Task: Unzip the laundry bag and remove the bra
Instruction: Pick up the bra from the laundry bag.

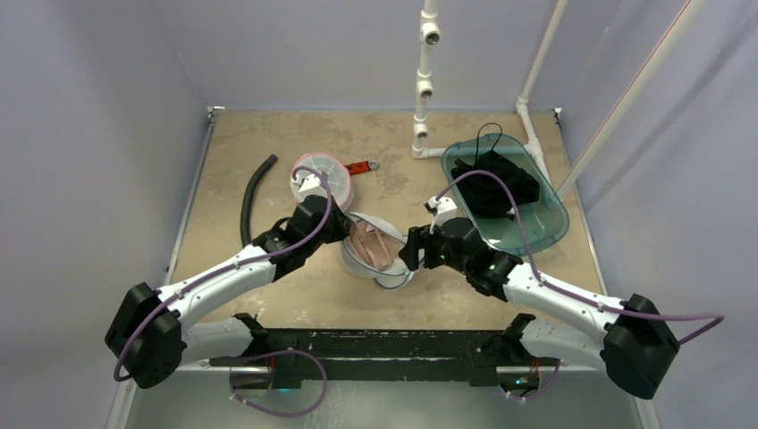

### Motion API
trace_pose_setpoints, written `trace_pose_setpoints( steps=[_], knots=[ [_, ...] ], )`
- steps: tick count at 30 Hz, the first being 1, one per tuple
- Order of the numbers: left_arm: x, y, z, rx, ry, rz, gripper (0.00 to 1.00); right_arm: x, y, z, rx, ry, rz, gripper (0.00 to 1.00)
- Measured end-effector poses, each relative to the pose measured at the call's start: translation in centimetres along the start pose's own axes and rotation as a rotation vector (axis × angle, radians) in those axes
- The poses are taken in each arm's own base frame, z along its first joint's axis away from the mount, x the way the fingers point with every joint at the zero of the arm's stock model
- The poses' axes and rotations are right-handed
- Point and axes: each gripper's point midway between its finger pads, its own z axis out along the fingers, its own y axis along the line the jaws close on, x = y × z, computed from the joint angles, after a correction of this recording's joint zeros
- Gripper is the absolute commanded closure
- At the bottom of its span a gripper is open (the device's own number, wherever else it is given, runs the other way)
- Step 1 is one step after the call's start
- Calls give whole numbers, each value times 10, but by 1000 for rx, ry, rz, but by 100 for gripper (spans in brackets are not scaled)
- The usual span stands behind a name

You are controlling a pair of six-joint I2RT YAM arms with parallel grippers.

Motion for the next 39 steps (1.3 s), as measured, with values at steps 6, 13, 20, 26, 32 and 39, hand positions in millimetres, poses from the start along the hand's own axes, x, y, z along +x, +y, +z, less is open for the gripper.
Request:
trace_pose_setpoints(
  steps=[6, 13, 20, 26, 32, 39],
  knots=[
    [-2, 5, 1, -19, -11, 17, 100, 16, -9, 11, 38, 63, -14, 70],
    [13, 6, 0, 9, 39, 22, 100, -15, -6, 5, 78, 2, -11, 85],
    [21, -6, -12, 87, 74, -7, 100, -90, 14, -17, 98, -118, -45, 86],
    [21, 5, -19, 76, 39, -13, 98, -72, 5, -7, 125, -65, -59, 67],
    [35, 24, -14, 10, 70, 4, 71, -22, -11, 0, 128, 35, -60, 37],
    [29, 29, -27, -5, 51, 6, 53, -40, 15, -23, 0, -74, -56, 35]
  ],
)
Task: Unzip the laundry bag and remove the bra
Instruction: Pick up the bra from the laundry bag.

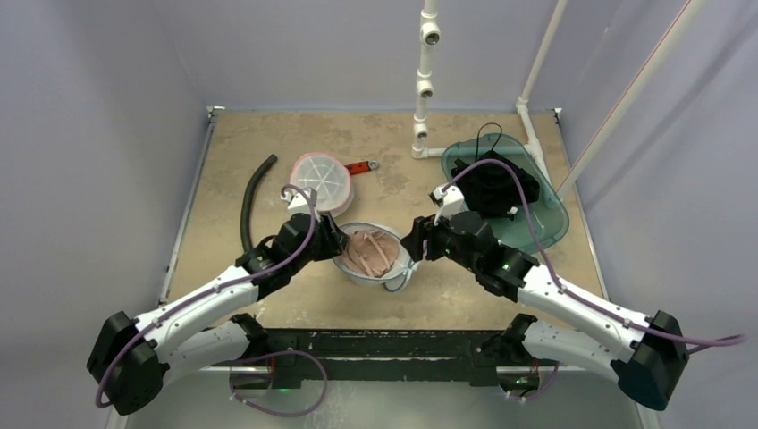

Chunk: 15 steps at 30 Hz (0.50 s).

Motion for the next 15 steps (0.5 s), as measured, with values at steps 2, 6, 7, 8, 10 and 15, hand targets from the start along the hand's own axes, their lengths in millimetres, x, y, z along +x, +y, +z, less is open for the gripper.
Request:
trace_pose_setpoints(
  steps=[2, 6, 7, 8, 10, 15],
  knots=[
    [-4, -1, -7, 5, -12, -2, 53, -5, 9, -5, -31, -22, -8, 36],
    [-15, -6, -18, 14, -31, -6, 54, -1, 30, -9, -74, -4, -46, 37],
    [-18, -7, -20, 17, -36, -8, 54, -1, 36, -10, -80, 3, -58, 37],
    [-19, -9, -21, 20, -40, -9, 56, -1, 41, -11, -91, 8, -69, 37],
    [-20, -9, -23, 20, -39, -8, 59, -4, 58, -12, -122, 20, -95, 37],
    [-16, -6, -22, 10, -25, -2, 75, -1, 99, 0, -182, 69, -149, 37]
  ],
)
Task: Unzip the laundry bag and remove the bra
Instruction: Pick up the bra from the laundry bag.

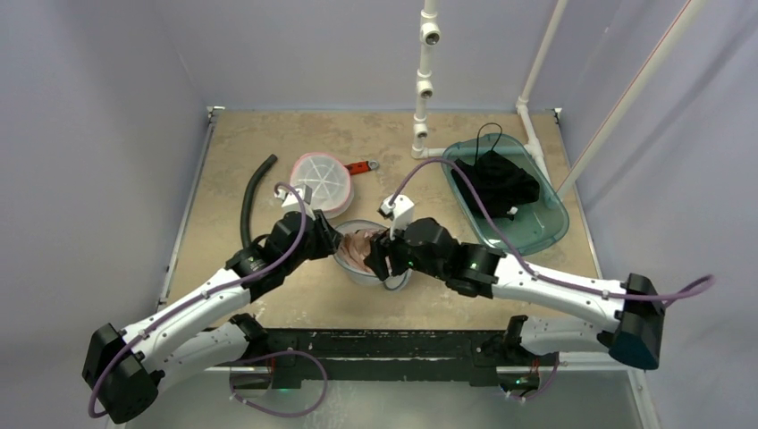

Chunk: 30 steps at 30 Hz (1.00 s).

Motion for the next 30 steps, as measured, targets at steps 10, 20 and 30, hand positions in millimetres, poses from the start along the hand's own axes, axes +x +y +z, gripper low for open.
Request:
trace_pose_setpoints(
  steps=[10, 20, 30],
  knots=[
    [18, 9, 4, -2, 46, 12, 98, 45, -10, 42, 81, 132, 10, 35],
    [45, 27, 7, -20, 113, 26, 100, 73, -17, 64, 118, 201, 10, 34],
    [43, 22, 3, 10, 111, 28, 65, 71, -26, 63, 178, 173, -4, 37]
  ],
)
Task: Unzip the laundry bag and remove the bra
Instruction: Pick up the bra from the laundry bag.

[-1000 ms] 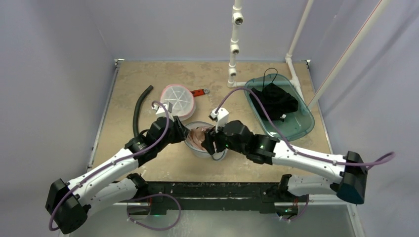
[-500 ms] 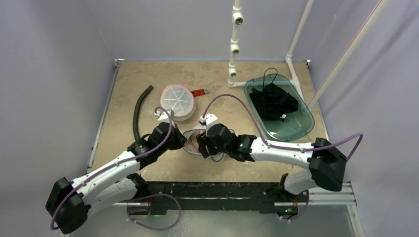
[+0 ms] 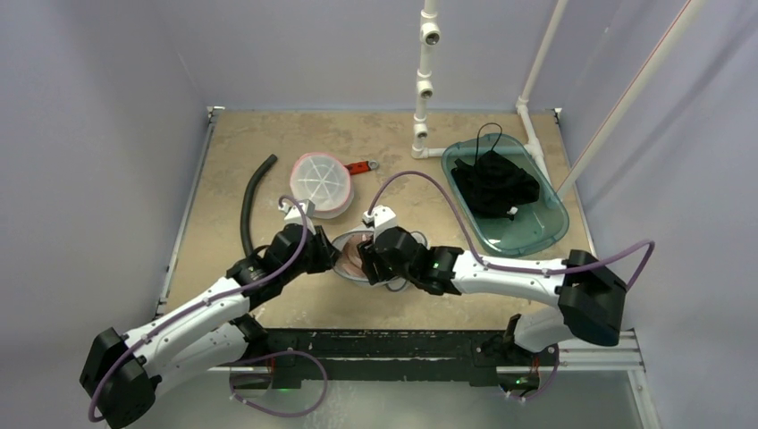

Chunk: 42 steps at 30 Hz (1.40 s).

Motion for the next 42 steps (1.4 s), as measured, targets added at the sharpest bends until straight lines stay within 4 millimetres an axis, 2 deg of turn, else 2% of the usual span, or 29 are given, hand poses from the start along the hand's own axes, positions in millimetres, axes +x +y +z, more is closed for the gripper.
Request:
trace_pose_setpoints(
  steps=[3, 7, 12, 15, 20, 23, 26, 30, 32, 42],
  knots=[
    [-2, -2, -6, 14, -10, 4, 53, -8, 0, -8, -6, -30, 8, 34],
    [-2, -5, -13, 41, -6, -2, 52, -17, 1, -20, -25, -67, 22, 33],
    [5, -14, -15, 83, 40, -26, 52, -19, 2, -22, -32, -79, 32, 32],
    [10, -18, -16, 100, 68, -45, 57, -16, 1, -21, -32, -77, 32, 31],
    [12, -21, -17, 113, 84, -65, 76, -16, 0, -26, -38, -90, 54, 25],
    [13, -22, -17, 116, 87, -73, 88, -26, 3, -36, -65, -131, 88, 19],
    [13, -22, -17, 117, 90, -73, 99, -38, 7, -49, -103, -186, 114, 17],
    [13, -22, -17, 117, 89, -73, 100, -51, 10, -62, -135, -236, 128, 21],
    [13, -22, -17, 118, 89, -72, 100, -52, 10, -62, -136, -240, 119, 27],
    [19, -12, -15, 109, 80, -31, 100, -31, 22, -46, -120, -155, 36, 38]
  ],
)
